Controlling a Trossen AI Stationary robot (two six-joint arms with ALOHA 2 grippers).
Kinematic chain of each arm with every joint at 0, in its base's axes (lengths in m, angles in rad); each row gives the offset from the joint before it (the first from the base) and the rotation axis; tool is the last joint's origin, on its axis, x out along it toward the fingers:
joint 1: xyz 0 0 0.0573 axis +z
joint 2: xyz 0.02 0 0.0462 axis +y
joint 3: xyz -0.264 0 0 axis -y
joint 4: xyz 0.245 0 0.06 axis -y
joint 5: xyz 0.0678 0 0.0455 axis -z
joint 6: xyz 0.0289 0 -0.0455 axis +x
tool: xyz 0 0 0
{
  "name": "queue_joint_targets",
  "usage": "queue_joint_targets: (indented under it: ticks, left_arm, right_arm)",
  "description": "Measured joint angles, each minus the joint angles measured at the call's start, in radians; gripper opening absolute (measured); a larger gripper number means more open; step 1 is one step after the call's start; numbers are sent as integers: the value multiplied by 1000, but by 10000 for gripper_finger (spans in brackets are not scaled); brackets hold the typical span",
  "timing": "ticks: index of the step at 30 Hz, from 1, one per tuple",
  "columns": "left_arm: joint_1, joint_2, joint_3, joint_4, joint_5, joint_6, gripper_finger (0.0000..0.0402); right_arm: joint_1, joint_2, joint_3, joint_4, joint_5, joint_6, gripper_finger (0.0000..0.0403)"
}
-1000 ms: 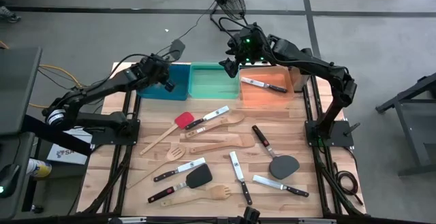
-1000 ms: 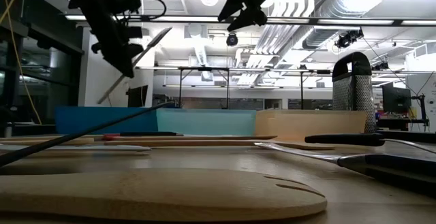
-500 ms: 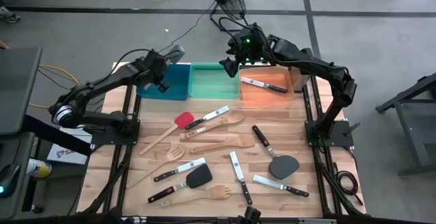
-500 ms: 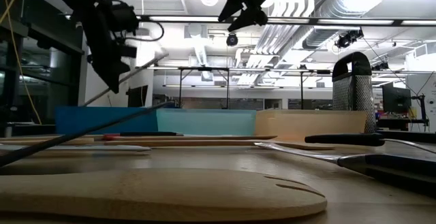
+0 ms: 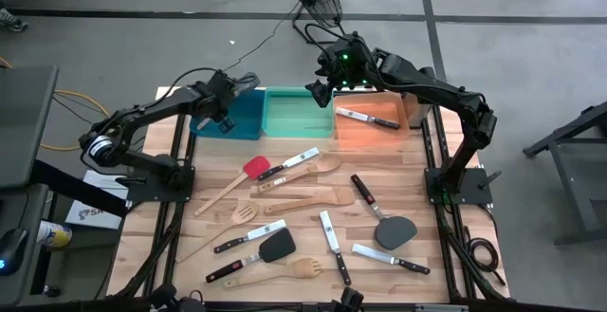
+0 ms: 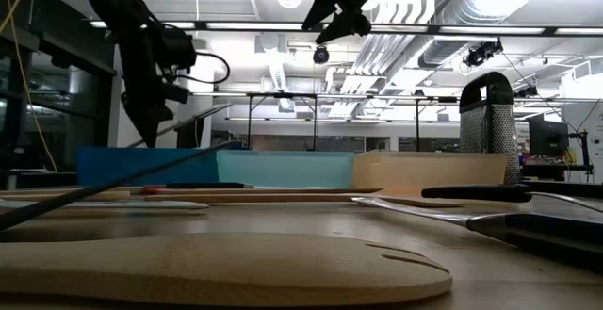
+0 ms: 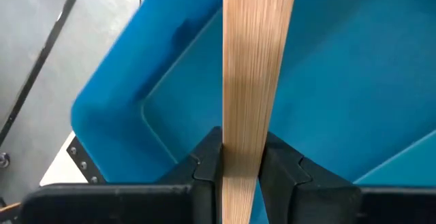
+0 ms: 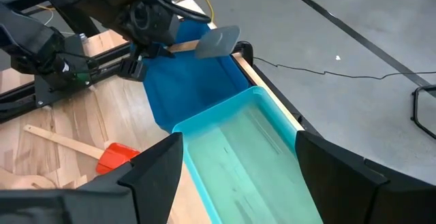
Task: Pick & Place Kitchen Items
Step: Put the gray spatula into the blue bin, then put the red spatula into the blue bin
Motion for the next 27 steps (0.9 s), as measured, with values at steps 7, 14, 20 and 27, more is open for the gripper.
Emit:
queue_joint_targets:
  ticks: [7, 14, 20, 27]
  left_arm:
    - [-1, 44, 0, -23, -17, 0, 59]
    - [-1, 77, 0, -28, -20, -5, 82]
    - [-1, 77, 0, -45, -32, -4, 76]
    - [-1, 77, 0, -43, -32, -5, 48]
  right_arm:
    - [0, 0, 0, 0, 0, 0, 274]
    - [0, 0, 0, 0, 15, 0, 275]
    - [0, 0, 0, -1, 21, 0, 275]
    - [0, 0, 0, -4, 27, -2, 275]
